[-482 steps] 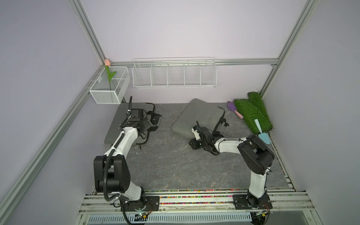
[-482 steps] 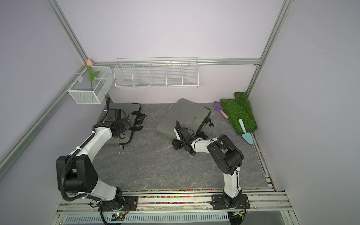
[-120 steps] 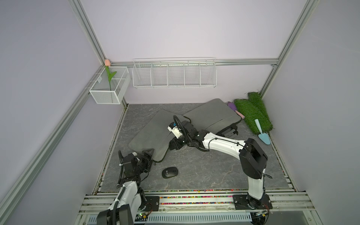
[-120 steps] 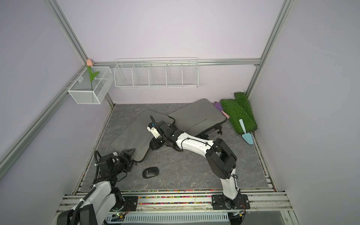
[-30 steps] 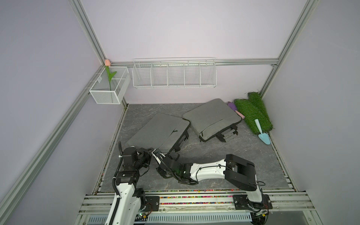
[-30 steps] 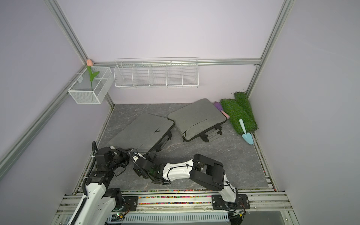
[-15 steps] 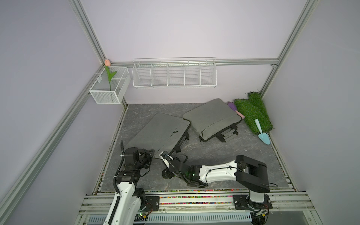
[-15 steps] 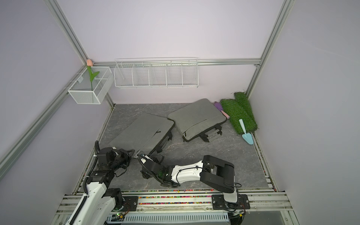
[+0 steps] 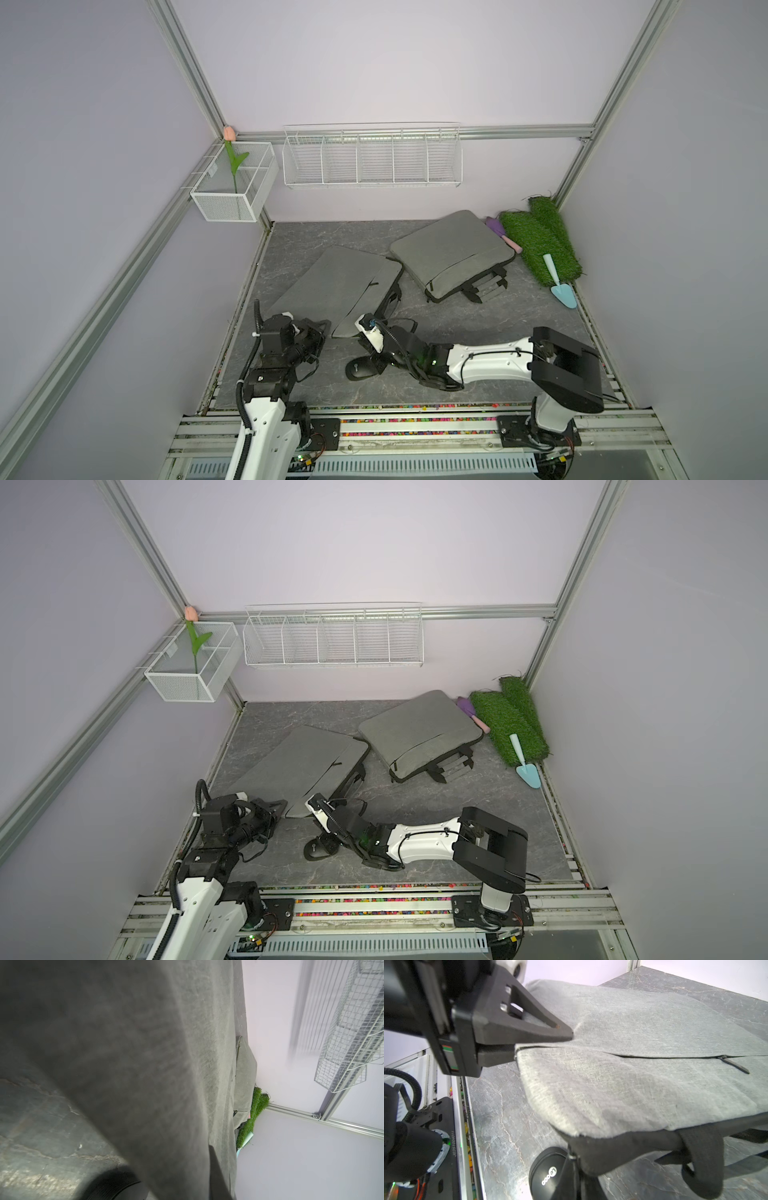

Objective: Put the mouse into the laptop bag
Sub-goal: Unzip the zipper on the zippered laptop bag.

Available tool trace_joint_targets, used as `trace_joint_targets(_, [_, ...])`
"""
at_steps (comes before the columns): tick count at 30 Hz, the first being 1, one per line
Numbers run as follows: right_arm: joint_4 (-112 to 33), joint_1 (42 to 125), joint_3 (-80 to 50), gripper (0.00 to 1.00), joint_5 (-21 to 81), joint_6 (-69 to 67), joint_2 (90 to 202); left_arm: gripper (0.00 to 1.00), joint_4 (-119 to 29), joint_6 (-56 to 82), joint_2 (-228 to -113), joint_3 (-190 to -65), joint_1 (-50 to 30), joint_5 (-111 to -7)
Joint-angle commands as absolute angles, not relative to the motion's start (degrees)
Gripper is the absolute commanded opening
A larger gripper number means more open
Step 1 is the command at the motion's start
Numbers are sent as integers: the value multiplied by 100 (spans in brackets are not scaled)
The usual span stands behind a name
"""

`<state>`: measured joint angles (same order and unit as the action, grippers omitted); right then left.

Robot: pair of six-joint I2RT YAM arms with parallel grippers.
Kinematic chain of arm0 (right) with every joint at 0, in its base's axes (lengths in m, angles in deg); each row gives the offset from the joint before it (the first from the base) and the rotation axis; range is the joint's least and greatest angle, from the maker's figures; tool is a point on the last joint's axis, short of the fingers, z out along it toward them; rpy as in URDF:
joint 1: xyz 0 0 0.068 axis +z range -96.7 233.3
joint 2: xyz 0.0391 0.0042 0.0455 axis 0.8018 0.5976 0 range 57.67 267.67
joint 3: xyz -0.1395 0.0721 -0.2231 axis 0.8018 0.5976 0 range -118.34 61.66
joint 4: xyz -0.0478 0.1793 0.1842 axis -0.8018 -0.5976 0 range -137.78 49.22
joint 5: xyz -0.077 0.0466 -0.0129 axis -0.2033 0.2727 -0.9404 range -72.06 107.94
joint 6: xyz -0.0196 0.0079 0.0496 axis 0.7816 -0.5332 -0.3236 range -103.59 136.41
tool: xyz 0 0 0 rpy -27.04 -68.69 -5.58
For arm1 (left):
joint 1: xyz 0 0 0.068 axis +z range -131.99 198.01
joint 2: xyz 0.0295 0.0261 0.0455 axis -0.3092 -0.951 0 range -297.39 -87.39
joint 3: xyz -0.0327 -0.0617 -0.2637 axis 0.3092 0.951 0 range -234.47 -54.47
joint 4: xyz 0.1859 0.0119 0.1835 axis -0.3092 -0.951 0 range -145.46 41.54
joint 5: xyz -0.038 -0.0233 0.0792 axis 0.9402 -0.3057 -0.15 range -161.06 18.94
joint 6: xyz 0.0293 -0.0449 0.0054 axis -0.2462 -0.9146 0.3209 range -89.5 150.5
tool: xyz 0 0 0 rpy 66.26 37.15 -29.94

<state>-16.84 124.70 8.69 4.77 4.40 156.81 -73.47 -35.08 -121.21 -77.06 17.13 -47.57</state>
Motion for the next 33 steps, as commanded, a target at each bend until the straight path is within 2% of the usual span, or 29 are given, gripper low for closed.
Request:
trace_joint_targets(1, [-2351, 12190, 1089, 6, 377, 657, 15427, 0, -6817, -3208, -12377, -8036, 1863, -5034])
trace_joint_targets(11, [-4139, 12503, -993, 6, 2556, -103, 16354, 0, -6463, -3234, -12163, -7803, 1863, -5348])
trace_joint_targets(14, [-4510, 12432, -995, 6, 2479, -93, 16288, 0, -6651, -2958, -12089, -7839, 1863, -5554])
trace_joint_targets(19, [-4531, 12164, -274, 6, 2235, -117, 15764, 0, -6953, -2665, -12085, -7973, 1863, -5929])
trace_joint_targets(27, [-4439, 11880, 74, 6, 1251, 684, 15650, 0, -6857, -2503, -12491, -8140, 1904, -5628])
trace_joint_targets(33, [-4408, 11912, -355, 6, 1807, 896, 15921, 0, -6881, -2530, -12434, -8171, 1907, -5417])
